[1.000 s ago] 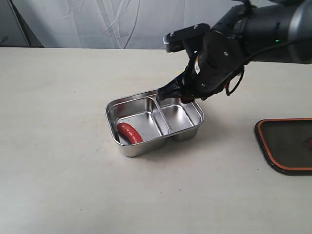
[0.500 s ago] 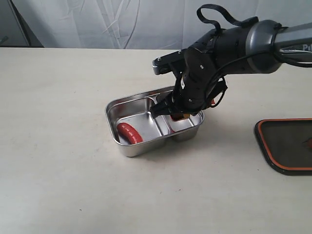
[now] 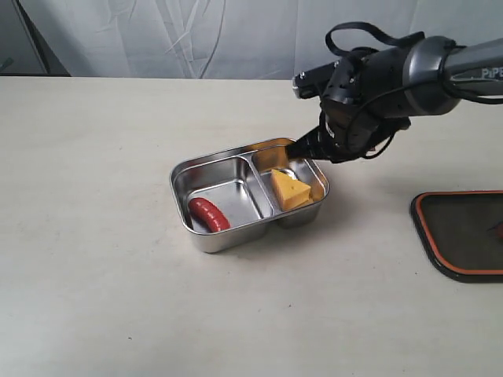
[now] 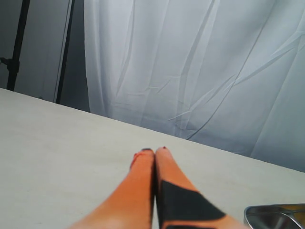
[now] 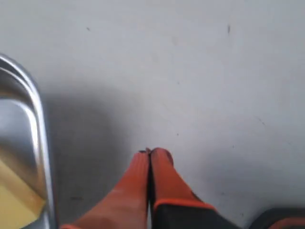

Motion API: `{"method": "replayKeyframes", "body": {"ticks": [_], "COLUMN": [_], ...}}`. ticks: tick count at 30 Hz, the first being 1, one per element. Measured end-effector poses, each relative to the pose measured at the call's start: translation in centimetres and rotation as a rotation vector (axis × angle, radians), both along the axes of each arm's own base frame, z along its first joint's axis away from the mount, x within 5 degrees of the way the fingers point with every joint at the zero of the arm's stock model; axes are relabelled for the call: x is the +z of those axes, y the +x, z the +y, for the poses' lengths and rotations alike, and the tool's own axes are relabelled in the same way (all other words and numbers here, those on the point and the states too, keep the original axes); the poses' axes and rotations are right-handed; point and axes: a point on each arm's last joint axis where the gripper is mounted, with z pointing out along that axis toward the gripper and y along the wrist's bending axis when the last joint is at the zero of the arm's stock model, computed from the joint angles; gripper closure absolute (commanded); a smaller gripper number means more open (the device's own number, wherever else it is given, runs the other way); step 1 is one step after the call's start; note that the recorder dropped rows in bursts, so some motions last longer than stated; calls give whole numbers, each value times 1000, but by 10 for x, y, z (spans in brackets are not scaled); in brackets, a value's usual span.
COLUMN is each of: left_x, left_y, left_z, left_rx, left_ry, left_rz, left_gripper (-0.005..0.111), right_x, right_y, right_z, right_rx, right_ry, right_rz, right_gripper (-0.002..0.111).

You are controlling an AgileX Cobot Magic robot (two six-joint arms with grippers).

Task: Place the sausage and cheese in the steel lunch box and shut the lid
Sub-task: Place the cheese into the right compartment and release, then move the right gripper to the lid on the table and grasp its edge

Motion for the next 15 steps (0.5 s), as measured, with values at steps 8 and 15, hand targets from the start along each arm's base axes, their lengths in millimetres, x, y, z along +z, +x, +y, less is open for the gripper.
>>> {"method": "replayKeyframes", "body": {"ticks": [8, 15], "left_x": [0, 0], "left_y": [0, 0], "left_z": [0, 0], "left_rx": [0, 0], "left_ry": [0, 0], "left_rz": [0, 0], "left_gripper": [107, 107], "right_x": [-19, -4], "right_y": [-8, -18], "right_z": [5, 7], "right_rx": [37, 60], "right_ry": [73, 131], "right_rz": [168, 240], "right_gripper": [109, 109]}}
